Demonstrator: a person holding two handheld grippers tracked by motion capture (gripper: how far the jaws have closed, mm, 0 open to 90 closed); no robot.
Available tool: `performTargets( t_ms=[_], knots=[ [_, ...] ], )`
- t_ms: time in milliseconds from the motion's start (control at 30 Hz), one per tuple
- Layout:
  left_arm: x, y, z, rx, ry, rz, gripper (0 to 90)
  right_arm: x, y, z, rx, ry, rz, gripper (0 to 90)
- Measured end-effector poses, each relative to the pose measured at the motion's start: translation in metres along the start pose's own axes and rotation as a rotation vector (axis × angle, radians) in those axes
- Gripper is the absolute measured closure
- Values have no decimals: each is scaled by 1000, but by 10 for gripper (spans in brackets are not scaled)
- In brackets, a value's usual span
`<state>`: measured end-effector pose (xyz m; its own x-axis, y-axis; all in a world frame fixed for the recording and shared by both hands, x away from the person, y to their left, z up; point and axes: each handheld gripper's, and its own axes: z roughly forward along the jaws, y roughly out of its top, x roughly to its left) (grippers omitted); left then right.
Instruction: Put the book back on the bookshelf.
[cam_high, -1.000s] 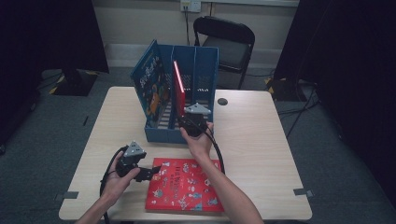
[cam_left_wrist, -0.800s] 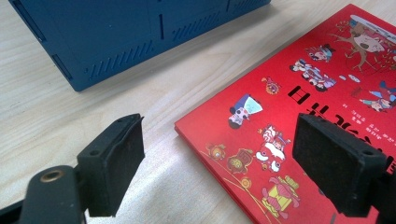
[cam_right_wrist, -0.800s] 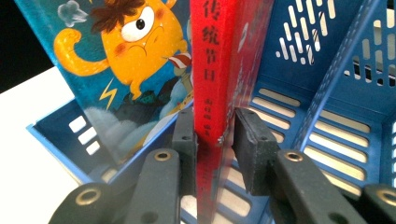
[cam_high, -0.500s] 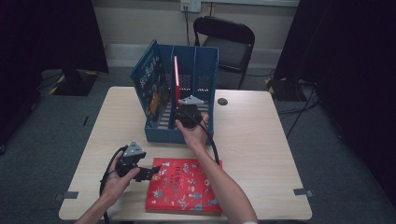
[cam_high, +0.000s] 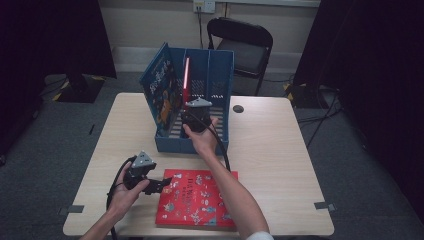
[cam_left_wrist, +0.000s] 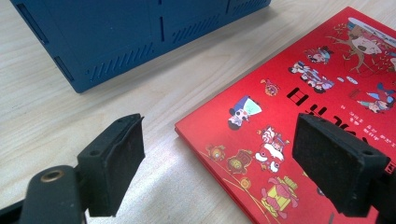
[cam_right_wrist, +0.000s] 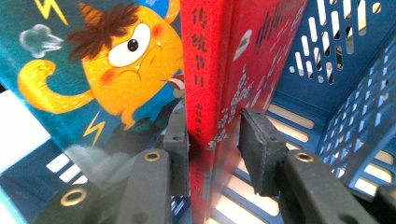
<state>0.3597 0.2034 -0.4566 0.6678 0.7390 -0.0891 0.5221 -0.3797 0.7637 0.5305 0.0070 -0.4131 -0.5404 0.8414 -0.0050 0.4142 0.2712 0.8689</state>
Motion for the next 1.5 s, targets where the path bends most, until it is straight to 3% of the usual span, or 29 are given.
performTargets(
  t_ms=[400,700,767,967,1300,1367,1500],
  knots=[
    [0,0,1,1,-5,-3,166,-2,7,9,25,-9,-32,645],
    [-1,0,1,0,-8,-2,167,-1,6,-1,0,34,-44,581],
    [-1,0,2,0,-7,-3,167,0,6,-2,3,37,-41,675],
    [-1,0,1,-3,-5,-4,167,-2,7,-1,7,46,-46,683],
    [1,0,0,3,-4,-4,167,0,6,2,12,33,-67,568],
    [0,0,0,-2,-4,-5,167,-1,8,4,18,26,-58,638],
    [1,0,-1,0,-6,-4,167,-2,9,4,24,34,-78,650]
  ],
)
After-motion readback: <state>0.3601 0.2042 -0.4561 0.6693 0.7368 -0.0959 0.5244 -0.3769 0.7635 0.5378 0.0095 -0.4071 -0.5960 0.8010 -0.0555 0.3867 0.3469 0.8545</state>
